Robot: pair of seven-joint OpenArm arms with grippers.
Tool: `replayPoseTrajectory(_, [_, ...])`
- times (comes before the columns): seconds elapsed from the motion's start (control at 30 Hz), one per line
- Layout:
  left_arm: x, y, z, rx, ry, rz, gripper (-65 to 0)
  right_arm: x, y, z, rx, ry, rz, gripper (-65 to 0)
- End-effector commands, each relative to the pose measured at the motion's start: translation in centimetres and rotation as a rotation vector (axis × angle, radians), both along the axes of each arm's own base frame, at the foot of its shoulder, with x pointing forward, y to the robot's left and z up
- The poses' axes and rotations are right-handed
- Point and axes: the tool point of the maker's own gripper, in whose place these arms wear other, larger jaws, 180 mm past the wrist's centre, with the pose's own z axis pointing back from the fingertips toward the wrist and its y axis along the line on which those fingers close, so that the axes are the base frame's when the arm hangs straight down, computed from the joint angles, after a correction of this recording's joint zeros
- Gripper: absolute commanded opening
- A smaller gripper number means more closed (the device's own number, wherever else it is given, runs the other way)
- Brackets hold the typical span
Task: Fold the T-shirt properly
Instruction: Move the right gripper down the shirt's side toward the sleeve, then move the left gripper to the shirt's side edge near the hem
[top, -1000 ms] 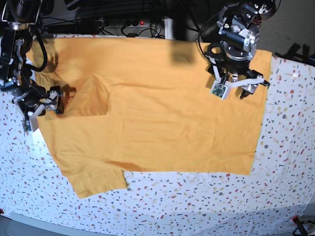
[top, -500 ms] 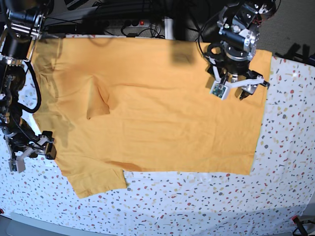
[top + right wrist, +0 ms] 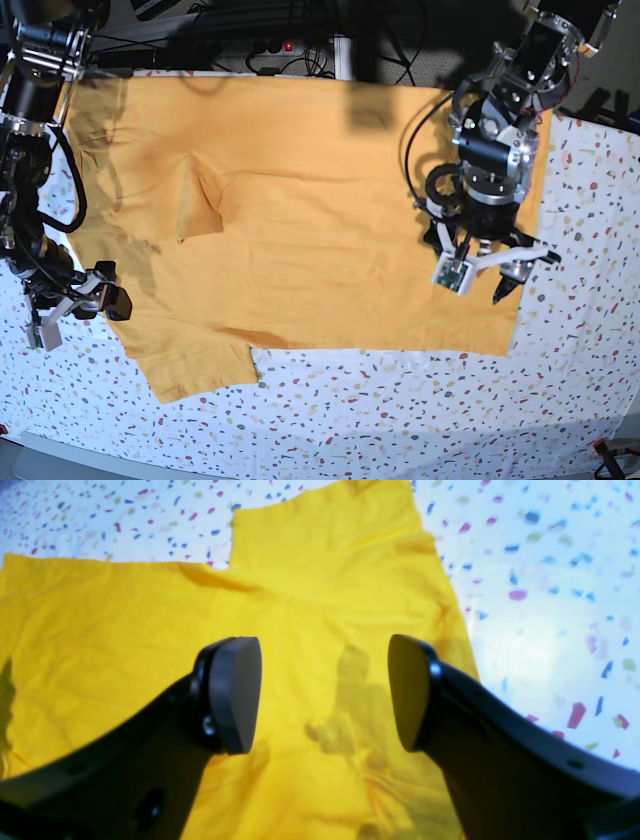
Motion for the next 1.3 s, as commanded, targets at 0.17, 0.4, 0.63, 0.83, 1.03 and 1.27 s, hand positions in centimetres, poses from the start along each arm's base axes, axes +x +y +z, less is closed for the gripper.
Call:
replayPoseTrajectory(0.17, [4.8, -0.5, 4.5, -0.038, -0.121, -0.038, -29.4, 0.6, 0.2, 2.0, 0.019, -0.047, 0.023, -27.0])
replayPoseTrajectory(0.4, [11.3, 1.9, 6.2, -0.019, -0.124, 0.012, -29.4, 0.5, 0.2, 1.8, 0.016, -0.037, 0.024, -27.0])
replayPoseTrajectory(0.63, [18.1, 4.8, 7.5, -0.072, -0.121, 0.018, -29.4, 0.5, 1.8, 0.9, 0.057, -0.021, 0.036, -27.0])
replayPoseTrajectory(0.83, [20.6, 9.3, -0.5, -0.270, 0.214, 0.078, -29.4, 0.6, 5.1, -0.4, 0.136, -0.006, 0.065, -27.0])
replayPoseTrajectory(1.03, [17.6, 14.7, -7.9, -0.517, 0.334, 0.262, -29.4, 0.2, 8.2, -1.6, 0.193, 0.029, 0.106, -27.0])
replayPoseTrajectory(1.27, [14.4, 13.0, -11.8, -0.924, 0.340, 0.313, -29.4, 0.0, 10.4, -2.4, 0.236, 0.054, 0.126, -27.0])
